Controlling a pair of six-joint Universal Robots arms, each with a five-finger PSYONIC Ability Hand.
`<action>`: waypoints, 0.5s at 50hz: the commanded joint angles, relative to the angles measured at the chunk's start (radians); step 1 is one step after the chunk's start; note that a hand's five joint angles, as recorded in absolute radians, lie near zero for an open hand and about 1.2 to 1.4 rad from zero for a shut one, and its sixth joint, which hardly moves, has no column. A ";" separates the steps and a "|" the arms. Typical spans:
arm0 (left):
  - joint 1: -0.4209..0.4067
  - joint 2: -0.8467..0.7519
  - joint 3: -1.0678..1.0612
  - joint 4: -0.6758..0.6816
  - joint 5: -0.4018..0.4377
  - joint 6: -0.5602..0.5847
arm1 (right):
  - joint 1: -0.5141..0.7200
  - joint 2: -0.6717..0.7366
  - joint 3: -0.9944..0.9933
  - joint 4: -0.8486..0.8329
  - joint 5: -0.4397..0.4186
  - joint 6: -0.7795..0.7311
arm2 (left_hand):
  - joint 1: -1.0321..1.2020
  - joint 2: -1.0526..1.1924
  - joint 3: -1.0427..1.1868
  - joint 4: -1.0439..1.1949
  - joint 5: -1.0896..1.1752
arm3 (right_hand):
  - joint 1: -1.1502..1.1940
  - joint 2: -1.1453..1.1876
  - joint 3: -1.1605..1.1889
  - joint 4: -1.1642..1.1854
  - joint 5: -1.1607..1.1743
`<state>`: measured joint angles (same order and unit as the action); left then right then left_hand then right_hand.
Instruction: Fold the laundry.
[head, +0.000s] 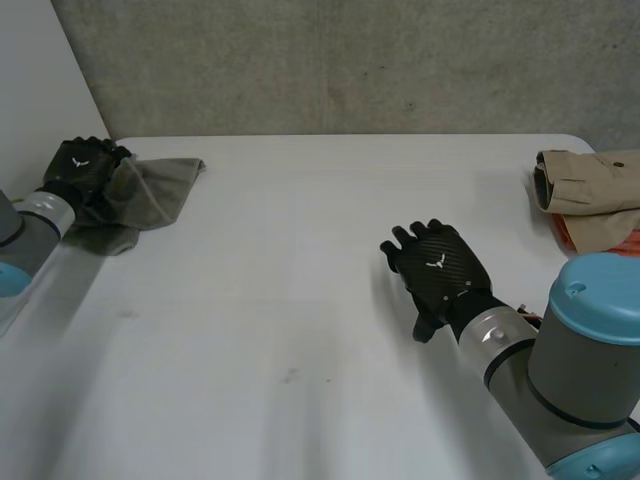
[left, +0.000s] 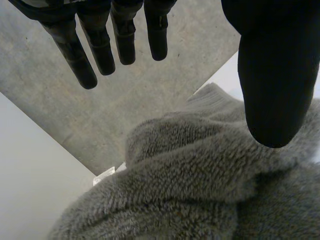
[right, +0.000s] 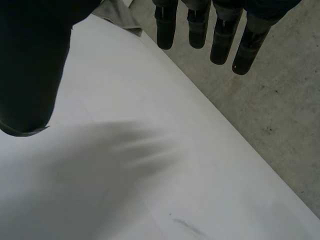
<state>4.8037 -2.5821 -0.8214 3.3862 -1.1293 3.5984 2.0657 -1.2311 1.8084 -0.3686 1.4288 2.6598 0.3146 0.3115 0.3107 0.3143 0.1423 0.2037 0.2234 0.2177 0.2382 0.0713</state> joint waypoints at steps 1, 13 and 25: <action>0.002 -0.108 0.148 -0.057 -0.003 -0.001 | -0.010 -0.001 0.006 0.000 -0.001 0.000 | 0.122 0.125 0.126 0.122 0.120 | -0.029 -0.049 -0.043 -0.064 -0.071; 0.005 -0.219 0.271 -0.061 -0.020 0.003 | -0.022 0.001 0.002 0.000 -0.001 0.000 | 0.692 0.695 0.696 0.692 0.690 | -0.029 -0.049 -0.043 -0.064 -0.071; -0.117 0.101 -0.080 -0.008 -0.165 0.013 | -0.047 -0.001 -0.009 0.000 -0.001 -0.001 | 1.082 1.085 1.086 1.082 1.079 | -0.029 -0.049 -0.043 -0.064 -0.071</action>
<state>4.7716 -2.6928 -0.6731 3.3407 -1.2358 3.6252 2.0323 -1.2310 1.8042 -0.3681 1.4286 2.6586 1.1486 1.1940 1.1858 1.1936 0.9673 0.2037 0.2234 0.2177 0.2382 0.0713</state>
